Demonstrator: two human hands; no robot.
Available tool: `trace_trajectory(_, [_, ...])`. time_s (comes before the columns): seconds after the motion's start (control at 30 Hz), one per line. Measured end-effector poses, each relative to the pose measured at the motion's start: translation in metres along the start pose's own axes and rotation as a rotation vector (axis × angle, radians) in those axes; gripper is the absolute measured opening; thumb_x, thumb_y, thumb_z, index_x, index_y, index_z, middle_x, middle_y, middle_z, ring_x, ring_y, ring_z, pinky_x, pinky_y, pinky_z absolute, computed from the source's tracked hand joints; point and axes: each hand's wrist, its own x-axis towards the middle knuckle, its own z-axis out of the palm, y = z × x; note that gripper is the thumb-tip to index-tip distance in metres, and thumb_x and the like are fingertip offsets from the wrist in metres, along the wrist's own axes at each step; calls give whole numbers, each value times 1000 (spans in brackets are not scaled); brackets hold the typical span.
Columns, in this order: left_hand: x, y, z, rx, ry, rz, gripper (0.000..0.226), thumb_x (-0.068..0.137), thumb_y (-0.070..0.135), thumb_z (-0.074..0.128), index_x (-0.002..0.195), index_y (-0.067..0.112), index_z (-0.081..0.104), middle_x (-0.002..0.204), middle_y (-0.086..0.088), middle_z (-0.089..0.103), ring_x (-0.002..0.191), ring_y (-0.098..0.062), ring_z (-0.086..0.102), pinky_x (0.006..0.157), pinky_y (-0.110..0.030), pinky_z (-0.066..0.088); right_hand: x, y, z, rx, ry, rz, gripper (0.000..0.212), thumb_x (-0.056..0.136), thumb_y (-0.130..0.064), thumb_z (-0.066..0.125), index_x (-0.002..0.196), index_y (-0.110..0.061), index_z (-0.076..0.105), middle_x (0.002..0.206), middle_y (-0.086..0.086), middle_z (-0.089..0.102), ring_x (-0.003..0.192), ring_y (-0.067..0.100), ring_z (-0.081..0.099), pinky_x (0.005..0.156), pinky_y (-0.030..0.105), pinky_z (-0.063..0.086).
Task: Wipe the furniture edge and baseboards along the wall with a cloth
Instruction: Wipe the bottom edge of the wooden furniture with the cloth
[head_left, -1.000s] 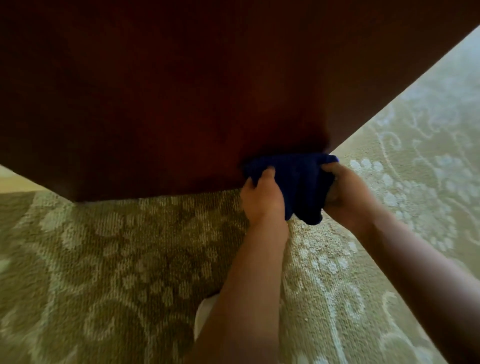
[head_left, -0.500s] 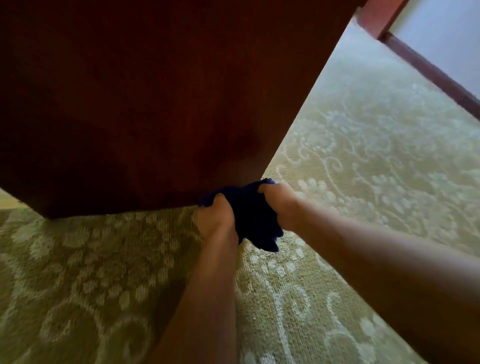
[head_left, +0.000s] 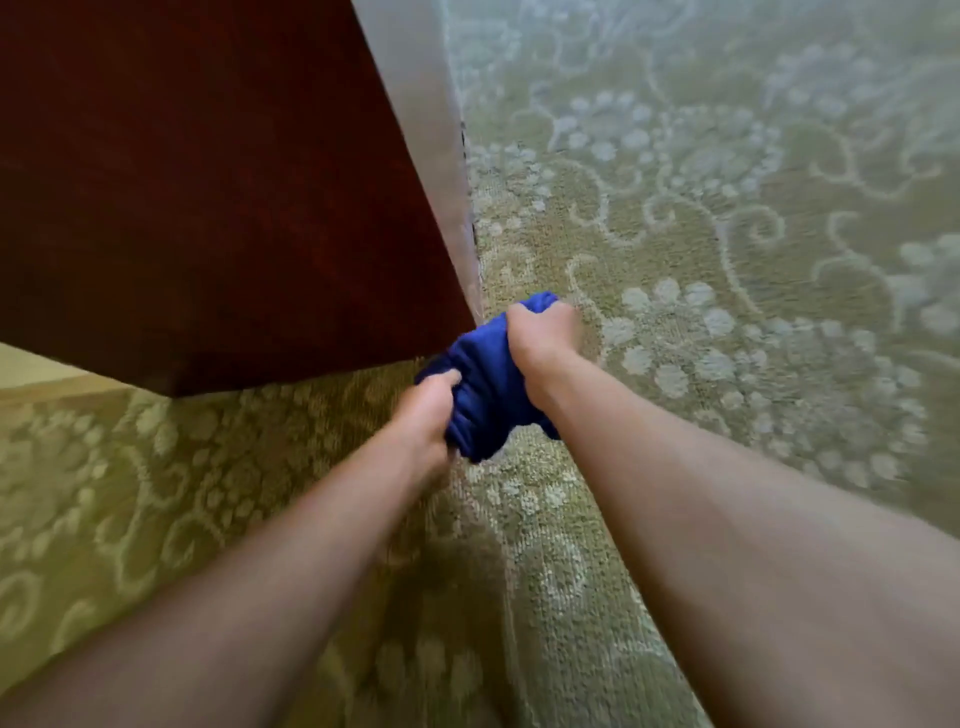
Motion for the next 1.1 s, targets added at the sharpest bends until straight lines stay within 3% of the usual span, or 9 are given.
trace_trajectory(0.13, [-46,24,11,-157,20,-24,31,102,27,40,94,8,63,90,-12,68,85,-26,62,74,-30,50,-21,-31,-31,75,-164,29,4,75,-14,54,75,-18,56,87,8,64,89,29,63,92,41,53])
trace_trajectory(0.27, [-68,25,31,-288,130,-65,36,93,28,53,121,7,64,113,-14,71,101,-31,69,86,-43,56,-25,-54,-64,-27,-292,14,9,81,-8,56,78,-16,58,81,6,61,84,27,61,78,34,47])
trace_trajectory(0.33, [-68,23,44,-373,142,-72,34,94,29,53,119,9,65,111,-14,72,99,-31,69,83,-43,58,-16,-55,-71,-86,-319,-4,8,82,-7,55,83,-14,57,80,6,59,80,24,57,74,32,45])
trace_trajectory(0.47, [-58,6,71,-540,124,-99,29,98,25,50,119,10,64,111,-12,71,99,-25,69,73,-35,59,4,-44,-81,-169,-313,-14,24,85,-5,51,72,-24,53,75,-5,60,83,21,57,83,35,48])
trace_trajectory(0.53, [-54,0,88,-574,138,-104,30,99,22,49,122,7,62,115,-15,70,103,-28,68,75,-37,59,17,-38,-87,-236,-309,-38,17,88,-10,50,78,-23,55,81,-2,64,89,25,61,89,36,48])
trace_trajectory(0.6, [-50,1,101,-590,168,-96,30,98,20,52,124,7,60,116,-15,69,104,-29,68,81,-40,58,33,-39,-87,-274,-326,-27,9,87,-16,50,90,-15,58,93,9,68,97,33,63,93,47,50])
trace_trajectory(0.67, [-48,10,112,-593,178,-105,28,97,18,53,124,9,58,116,-14,70,103,-27,69,85,-41,56,46,-52,-90,-286,-349,8,17,86,-18,50,96,-9,60,96,12,69,98,35,64,93,51,49])
trace_trajectory(0.93, [-54,67,140,-665,176,-206,40,90,8,54,129,3,55,115,-18,70,104,-30,69,88,-42,56,86,-143,-119,-423,-492,48,10,84,-12,52,87,-20,59,93,10,70,96,34,66,89,52,53])
trace_trajectory(1.1, [-38,91,172,-771,290,-170,38,90,11,52,126,3,60,116,-17,70,107,-31,68,97,-44,52,131,-155,-111,-540,-640,23,18,81,-16,59,98,-10,61,98,14,69,95,33,66,89,52,53])
